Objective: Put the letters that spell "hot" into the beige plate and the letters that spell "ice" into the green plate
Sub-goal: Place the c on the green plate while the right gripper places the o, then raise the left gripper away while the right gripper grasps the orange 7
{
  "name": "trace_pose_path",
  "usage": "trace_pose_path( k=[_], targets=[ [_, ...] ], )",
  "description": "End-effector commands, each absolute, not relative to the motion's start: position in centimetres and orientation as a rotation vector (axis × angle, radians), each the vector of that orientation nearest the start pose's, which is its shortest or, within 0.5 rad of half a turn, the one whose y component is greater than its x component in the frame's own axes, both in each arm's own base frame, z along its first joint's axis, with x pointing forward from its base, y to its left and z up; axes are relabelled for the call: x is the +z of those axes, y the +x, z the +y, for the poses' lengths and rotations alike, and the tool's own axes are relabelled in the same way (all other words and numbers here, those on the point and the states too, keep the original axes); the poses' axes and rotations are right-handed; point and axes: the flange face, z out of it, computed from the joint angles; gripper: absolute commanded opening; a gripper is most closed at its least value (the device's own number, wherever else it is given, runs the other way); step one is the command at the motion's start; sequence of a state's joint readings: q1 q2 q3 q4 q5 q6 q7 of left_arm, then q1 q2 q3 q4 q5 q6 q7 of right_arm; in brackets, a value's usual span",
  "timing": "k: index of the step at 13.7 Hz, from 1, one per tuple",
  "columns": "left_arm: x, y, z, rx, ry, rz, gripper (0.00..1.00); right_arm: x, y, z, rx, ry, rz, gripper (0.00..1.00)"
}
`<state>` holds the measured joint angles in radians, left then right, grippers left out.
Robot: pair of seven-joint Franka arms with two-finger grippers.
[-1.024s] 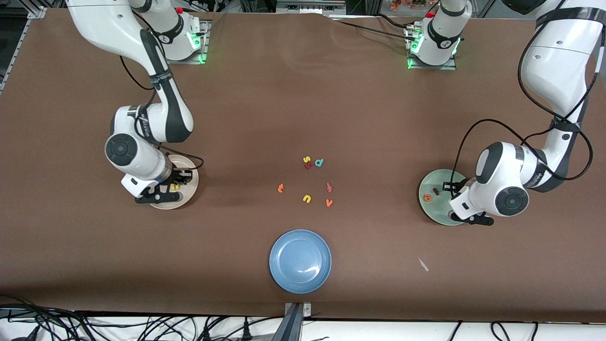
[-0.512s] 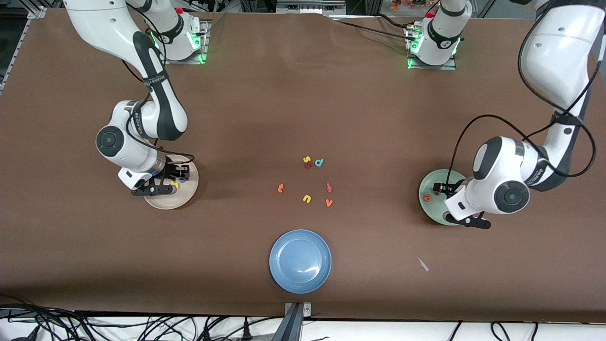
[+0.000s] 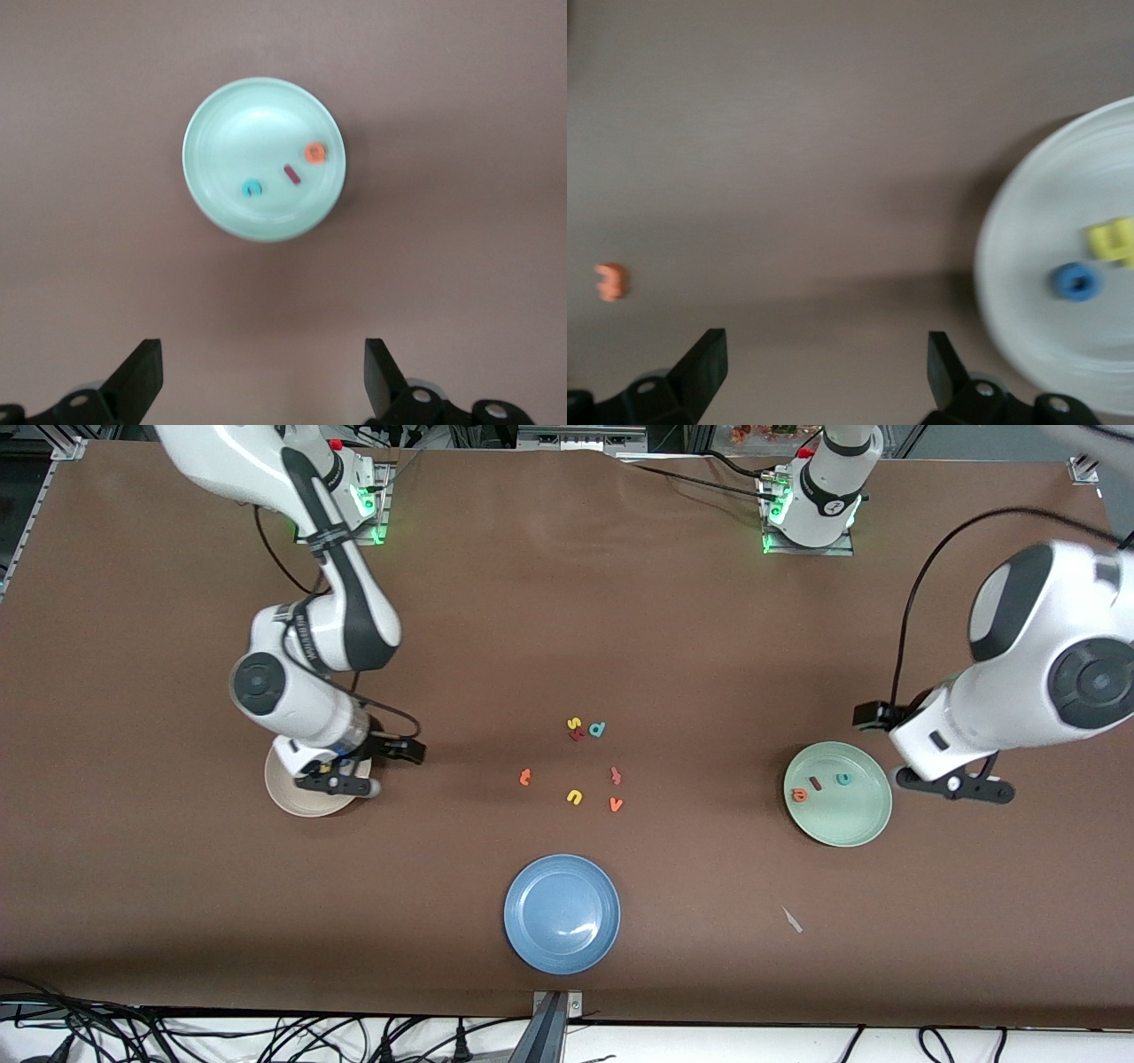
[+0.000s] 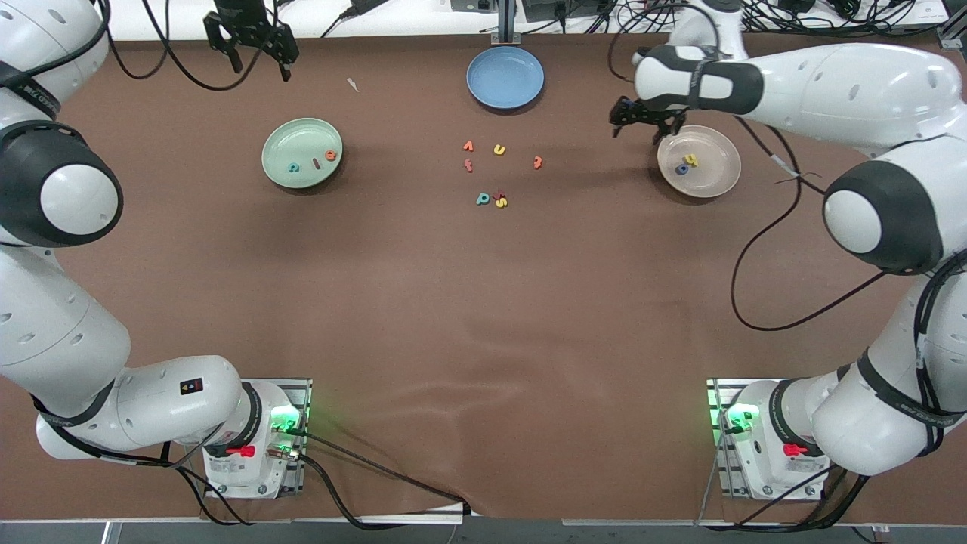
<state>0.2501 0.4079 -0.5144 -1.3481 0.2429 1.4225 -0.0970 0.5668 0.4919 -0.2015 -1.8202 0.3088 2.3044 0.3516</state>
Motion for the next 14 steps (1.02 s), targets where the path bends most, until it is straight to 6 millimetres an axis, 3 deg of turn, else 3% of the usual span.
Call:
trace_pose_path(
  k=[1, 5, 9, 11, 14],
  targets=[
    [55.3, 62.5, -8.4, 0.384, -3.045, 0.243, 1.0, 26.0, 61.3, 30.1, 0.048, -3.022, 0.341, 1.0],
    [61.1, 59.9, -10.2, 0.208, -3.007, 0.218, 1.0, 24.1, 62.5, 36.4, 0.093, -3.137, 0.452, 1.0],
    [60.1, 58.8, -5.6, 0.208, -3.166, 0.029, 1.0, 23.1, 62.7, 40.6, 0.039, -3.119, 0.461, 1.0],
    [58.4, 56.8, -5.5, 0.091, -3.162, 0.008, 1.0, 22.8, 62.6, 42.8, 0.0, -3.112, 0.413, 1.0],
    [59.8, 54.7, -6.3, 0.007, -3.157, 0.034, 1.0, 22.4, 61.9, 44.5, -0.006, -3.11, 0.377, 1.0]
  ],
)
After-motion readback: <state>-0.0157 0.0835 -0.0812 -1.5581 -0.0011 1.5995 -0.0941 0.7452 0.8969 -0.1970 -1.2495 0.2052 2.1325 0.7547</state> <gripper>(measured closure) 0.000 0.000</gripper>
